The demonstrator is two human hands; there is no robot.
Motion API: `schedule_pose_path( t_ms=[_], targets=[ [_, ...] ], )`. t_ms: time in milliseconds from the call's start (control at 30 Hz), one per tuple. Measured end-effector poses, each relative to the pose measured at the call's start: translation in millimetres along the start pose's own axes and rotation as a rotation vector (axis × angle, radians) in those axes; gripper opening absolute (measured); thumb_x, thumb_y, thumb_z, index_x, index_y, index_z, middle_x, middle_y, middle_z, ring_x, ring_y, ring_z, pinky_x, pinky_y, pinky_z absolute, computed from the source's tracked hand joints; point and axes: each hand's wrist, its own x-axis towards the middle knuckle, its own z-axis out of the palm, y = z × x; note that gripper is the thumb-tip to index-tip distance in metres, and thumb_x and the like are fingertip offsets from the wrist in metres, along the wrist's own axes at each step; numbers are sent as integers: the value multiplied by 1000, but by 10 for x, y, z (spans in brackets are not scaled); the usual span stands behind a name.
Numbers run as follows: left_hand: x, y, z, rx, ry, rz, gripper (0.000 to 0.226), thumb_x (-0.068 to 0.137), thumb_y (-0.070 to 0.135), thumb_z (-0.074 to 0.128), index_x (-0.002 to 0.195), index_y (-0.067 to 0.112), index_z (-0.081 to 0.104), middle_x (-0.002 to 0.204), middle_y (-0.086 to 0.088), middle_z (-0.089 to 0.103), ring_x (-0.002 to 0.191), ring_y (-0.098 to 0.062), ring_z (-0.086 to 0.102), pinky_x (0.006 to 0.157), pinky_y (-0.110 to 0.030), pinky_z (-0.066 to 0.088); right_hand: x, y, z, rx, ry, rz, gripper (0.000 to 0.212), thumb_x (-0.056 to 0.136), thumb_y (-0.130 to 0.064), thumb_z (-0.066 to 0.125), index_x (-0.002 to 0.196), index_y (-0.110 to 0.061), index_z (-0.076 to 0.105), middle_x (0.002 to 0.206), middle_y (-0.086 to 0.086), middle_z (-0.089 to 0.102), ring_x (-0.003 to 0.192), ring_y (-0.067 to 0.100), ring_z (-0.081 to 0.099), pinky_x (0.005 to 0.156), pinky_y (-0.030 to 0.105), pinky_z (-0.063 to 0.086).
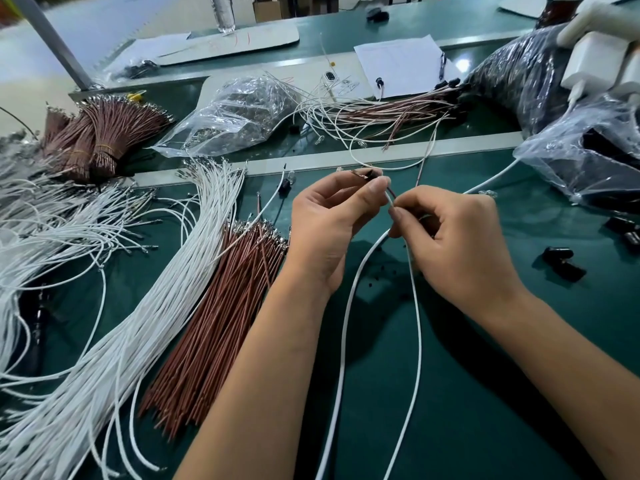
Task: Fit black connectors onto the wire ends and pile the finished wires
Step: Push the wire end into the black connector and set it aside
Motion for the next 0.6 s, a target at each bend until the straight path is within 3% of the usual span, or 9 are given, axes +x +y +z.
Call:
schedule_pose_path(
  t_ms=[133,300,433,600],
  targets=[
    [24,10,-13,-194,-18,-118,20,80,9,71,99,0,72,91,-9,75,75,-13,69,74,-18,58,-9,-24,8,-33,56,-48,11,97,-12,70,86,-11,73,67,-4,70,57,14,62,62,32,50],
    [31,9,-12,-283,-40,-141,24,77,10,69,98,-1,72,92,-10,75,76,-13,69,77,-18,58,-4,-34,-3,-65,89,-57,13,97,-14,70,86,-12,74,66,-8,68,57,4,59,61,19,45],
    [34,-10,-8,-267,-39,-119,24,77,9,70,99,0,72,92,-9,75,75,-13,69,75,-18,58,0,-23,-3,-77,58,-54,14,99,-13,68,87,-11,74,67,-7,67,58,8,59,62,33,50],
    [33,-28,0,-241,-45,-71,26,76,8,70,101,-1,71,91,-8,75,75,-12,68,75,-18,57,-2,-17,-3,-85,25,-46,13,100,-12,66,88,-11,72,68,-7,67,60,13,62,64,39,52]
  ],
)
